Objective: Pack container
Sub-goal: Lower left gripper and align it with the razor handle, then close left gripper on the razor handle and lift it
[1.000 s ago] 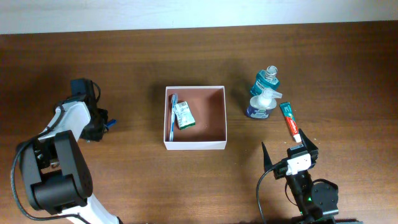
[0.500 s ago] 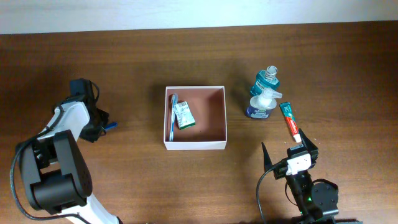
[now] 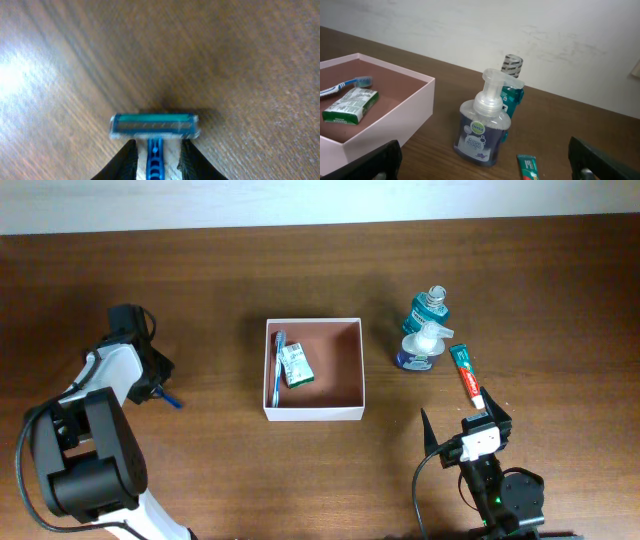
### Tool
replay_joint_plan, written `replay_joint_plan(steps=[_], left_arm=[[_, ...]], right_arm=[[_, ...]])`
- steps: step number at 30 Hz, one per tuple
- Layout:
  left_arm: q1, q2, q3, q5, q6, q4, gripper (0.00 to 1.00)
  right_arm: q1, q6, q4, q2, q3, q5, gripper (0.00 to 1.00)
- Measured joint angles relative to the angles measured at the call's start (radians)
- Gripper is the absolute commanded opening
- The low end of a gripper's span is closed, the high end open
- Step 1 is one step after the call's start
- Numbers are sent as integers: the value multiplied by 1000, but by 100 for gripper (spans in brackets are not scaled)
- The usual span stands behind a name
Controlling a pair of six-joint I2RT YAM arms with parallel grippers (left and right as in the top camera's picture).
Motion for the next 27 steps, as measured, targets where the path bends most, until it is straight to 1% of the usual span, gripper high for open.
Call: replay_joint_plan(steps=[2, 4, 6, 13, 18, 27], left_arm=[[0, 2, 0, -1, 50, 19, 31], [0, 4, 0, -3, 110, 41, 35], [0, 6, 0, -3, 172, 58, 37], [1, 9, 0, 48, 336, 100, 39], [1, 10, 0, 89, 383, 108, 38], [1, 9, 7, 111, 404, 52, 38]], right_arm=[[0, 0, 0, 0, 0, 0, 98], [0, 0, 0, 0, 0, 0, 98], [0, 0, 0, 0, 0, 0, 98], [0, 0, 0, 0, 0, 0, 98], [0, 0, 0, 0, 0, 0, 98], [0, 0, 0, 0, 0, 0, 98]])
